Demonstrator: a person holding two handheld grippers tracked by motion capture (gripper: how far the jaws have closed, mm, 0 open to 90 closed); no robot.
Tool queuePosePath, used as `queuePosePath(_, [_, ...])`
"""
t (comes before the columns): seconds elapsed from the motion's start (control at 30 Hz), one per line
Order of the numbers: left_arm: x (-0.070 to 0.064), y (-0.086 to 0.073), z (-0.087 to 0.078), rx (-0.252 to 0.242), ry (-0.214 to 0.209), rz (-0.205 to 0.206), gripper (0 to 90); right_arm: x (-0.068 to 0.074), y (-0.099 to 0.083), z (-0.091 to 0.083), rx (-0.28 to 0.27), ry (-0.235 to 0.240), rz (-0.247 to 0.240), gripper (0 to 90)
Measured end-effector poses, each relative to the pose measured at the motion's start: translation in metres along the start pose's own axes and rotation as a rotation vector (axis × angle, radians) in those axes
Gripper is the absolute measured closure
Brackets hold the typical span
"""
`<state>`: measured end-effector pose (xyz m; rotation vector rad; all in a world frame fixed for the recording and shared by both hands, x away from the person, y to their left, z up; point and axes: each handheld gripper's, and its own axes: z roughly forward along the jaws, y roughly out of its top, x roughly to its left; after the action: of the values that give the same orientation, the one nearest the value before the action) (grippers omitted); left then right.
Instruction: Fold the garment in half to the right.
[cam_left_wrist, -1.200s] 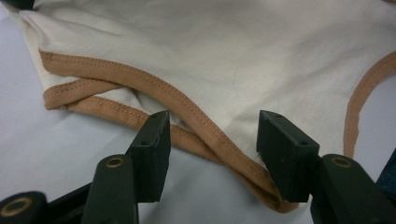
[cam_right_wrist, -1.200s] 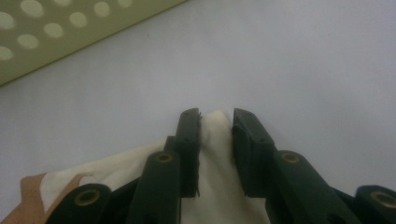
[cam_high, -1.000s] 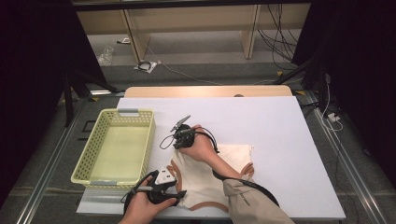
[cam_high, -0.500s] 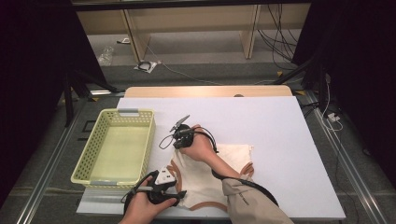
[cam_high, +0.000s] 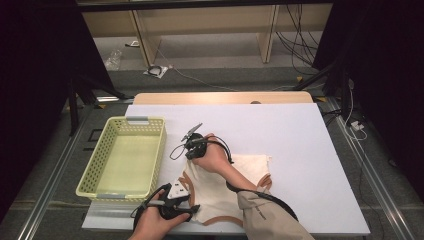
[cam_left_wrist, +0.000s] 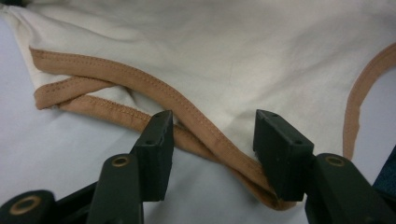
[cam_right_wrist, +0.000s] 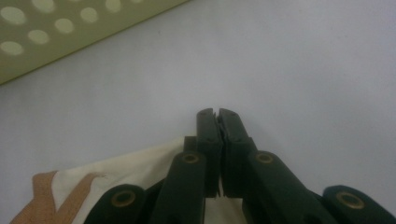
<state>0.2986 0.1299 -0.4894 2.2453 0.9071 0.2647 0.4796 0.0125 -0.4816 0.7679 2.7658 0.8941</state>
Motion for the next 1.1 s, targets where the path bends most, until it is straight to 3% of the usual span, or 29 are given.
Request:
queuePosePath(0.23, [-0.0024,0.0008,0.0001,0.010,0.019,0.010,54.1,0.0004,0.0008,0.0000,0.004,0.000,0.002,88.7])
queuePosePath(0.77, [-0.0013,0.0018,0.0000,0.015,-0.005,0.012,68.8,0.0011,0.0018,-0.0001,0.011,-0.001,0.009,88.7])
queuePosePath(1.1, [0.0044,0.0029,-0.0004,0.028,-0.044,-0.029,77.3,0.0013,0.0019,-0.0001,0.013,-0.004,0.004,88.7])
